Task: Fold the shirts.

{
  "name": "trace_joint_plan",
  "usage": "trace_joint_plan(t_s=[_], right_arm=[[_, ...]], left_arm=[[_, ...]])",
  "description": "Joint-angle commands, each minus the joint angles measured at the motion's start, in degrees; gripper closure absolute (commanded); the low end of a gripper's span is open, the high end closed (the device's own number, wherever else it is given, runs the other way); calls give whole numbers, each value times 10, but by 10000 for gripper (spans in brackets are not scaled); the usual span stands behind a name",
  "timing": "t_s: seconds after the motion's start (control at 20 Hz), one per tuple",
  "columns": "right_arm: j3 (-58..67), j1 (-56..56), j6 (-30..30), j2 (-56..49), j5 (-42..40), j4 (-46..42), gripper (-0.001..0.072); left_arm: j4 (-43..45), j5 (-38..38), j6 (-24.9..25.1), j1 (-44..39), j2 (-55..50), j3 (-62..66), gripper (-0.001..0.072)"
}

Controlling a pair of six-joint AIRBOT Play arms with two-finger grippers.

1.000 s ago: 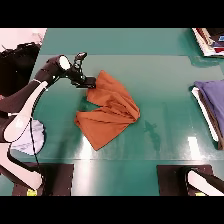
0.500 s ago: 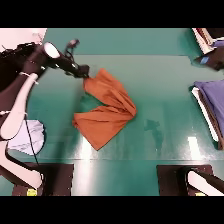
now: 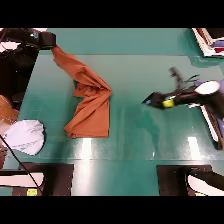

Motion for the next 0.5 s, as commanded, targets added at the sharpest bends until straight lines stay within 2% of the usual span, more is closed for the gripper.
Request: trace_joint_plan(t_s=[0.0, 0.05, 0.1, 0.4, 0.45], right_arm=[[-9, 128, -9, -104, -39, 61, 214], [11, 158, -12, -130, -40, 59, 222], [34, 188, -13, -155, -42, 59, 260], [162, 279, -4, -271, -35, 59, 288], [177, 285, -4, -282, -35, 59, 355]], left_arm=[[18, -19, 0, 5, 15, 2, 682], [18, -21, 0, 4, 15, 2, 682], [18, -22, 0, 5, 15, 2, 682], [18, -34, 0, 5, 15, 2, 682], [18, -36, 0, 5, 15, 2, 682]])
